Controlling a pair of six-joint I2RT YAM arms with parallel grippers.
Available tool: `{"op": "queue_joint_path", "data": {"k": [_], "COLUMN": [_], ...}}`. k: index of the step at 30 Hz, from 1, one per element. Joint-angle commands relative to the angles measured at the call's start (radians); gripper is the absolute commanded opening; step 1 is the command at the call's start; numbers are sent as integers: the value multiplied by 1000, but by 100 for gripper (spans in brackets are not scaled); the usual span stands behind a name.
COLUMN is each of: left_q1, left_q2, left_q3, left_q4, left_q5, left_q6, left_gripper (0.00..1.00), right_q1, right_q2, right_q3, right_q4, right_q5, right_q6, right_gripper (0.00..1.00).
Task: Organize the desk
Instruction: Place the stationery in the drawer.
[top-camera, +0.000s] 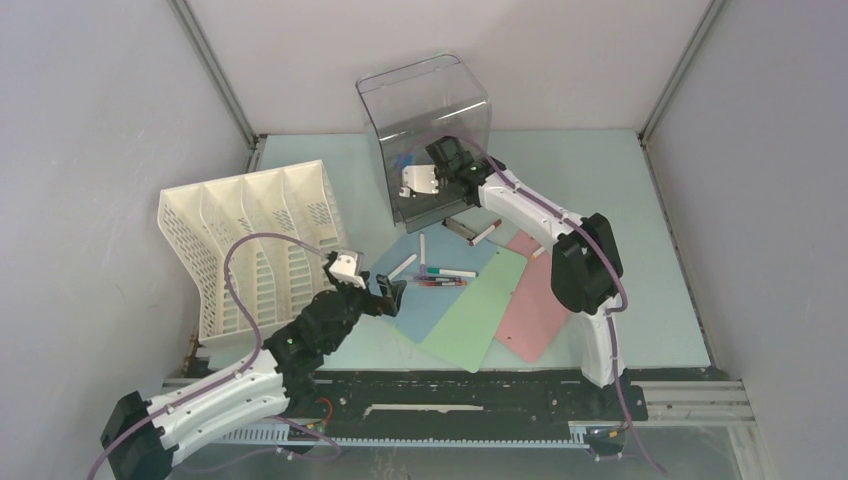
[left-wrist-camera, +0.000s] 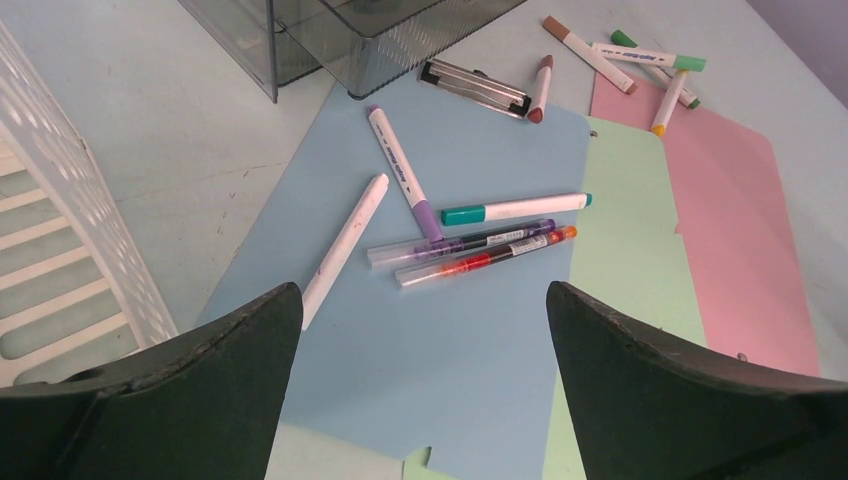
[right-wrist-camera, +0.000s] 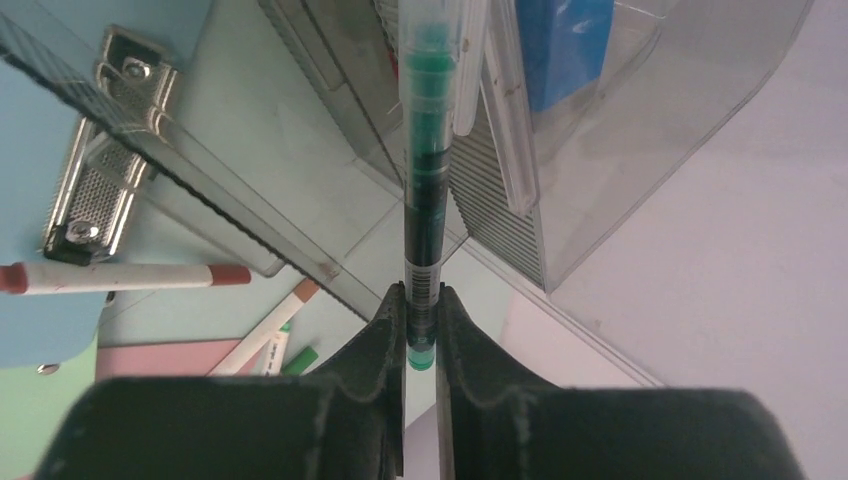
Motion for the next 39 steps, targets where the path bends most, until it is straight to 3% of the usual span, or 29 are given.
{"op": "queue_joint_path", "data": {"k": [1,13,23,30,39], "left_q1": [7,12,24,86,139], "left_q2": [-25,-37,-16,20,154], "left_q3": [-3,-8,-5,-5,84], "left_q4": [14,12,35,74,32], "left_q5": [-21,-11,39,163,291], "left_q6": [-19,-29,-51,-104,-84], "left_gripper": [100,100,100,100,100], "right_q1": [6,12,39,46,-2], "right_q2": [16,4,-118,-261,-546], "right_q3": [35,20,-37,-90,-333], "right_q4": [78,70,-23,-164,-227], "right_q5": [47,54,-5,-169,-508], "right_q6": [-36,4,122,285,465], "right_gripper": [18,41,44,45,45]}}
